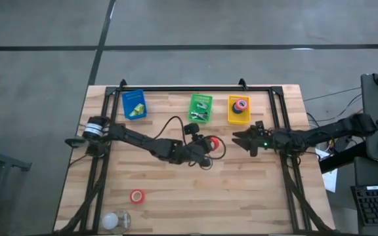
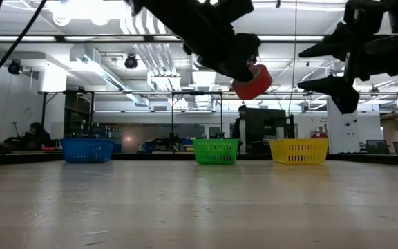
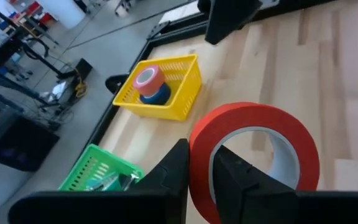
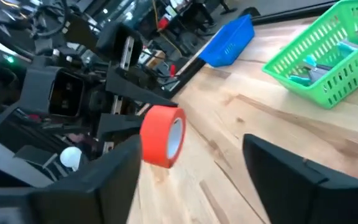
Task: Pick and place Stapler, Stapler remover, tape
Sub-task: Put the right orange tape into the yellow basket
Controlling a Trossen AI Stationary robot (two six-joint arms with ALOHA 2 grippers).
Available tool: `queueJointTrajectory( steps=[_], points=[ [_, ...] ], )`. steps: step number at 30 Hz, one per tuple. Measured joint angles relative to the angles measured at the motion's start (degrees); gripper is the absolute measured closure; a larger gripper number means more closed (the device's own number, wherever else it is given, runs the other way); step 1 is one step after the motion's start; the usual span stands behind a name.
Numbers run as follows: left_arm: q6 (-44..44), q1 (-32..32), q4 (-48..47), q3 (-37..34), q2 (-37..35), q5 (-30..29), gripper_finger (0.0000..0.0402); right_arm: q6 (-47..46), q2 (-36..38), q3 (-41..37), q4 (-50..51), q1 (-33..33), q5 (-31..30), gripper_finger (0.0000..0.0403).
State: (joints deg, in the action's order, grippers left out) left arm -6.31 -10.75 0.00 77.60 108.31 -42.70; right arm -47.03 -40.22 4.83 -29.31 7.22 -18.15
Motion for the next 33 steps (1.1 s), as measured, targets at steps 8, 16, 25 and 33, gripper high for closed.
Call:
queueJointTrajectory(
  steps=[8,16,25,33],
  points=[
    [-3.1,1.8,-0.3,4.5,2.9,0.0,0.0351,2.1,-10.9,7.7,0.0,0.0,0.0,0.0072],
    [-4.6,2.4,-1.1,4.8,3.0,-0.8,0.0351,4.7,-21.3,13.9,0.4,0.0,0.1,0.0076],
    [-4.4,2.3,-1.5,4.8,3.0,-2.2,0.0351,6.0,-27.2,17.4,0.9,0.0,0.3,0.0118],
    [-4.4,2.3,-1.4,4.7,2.9,-2.3,0.0345,7.2,-26.1,16.8,0.9,-0.1,1.5,0.0195]
  ],
)
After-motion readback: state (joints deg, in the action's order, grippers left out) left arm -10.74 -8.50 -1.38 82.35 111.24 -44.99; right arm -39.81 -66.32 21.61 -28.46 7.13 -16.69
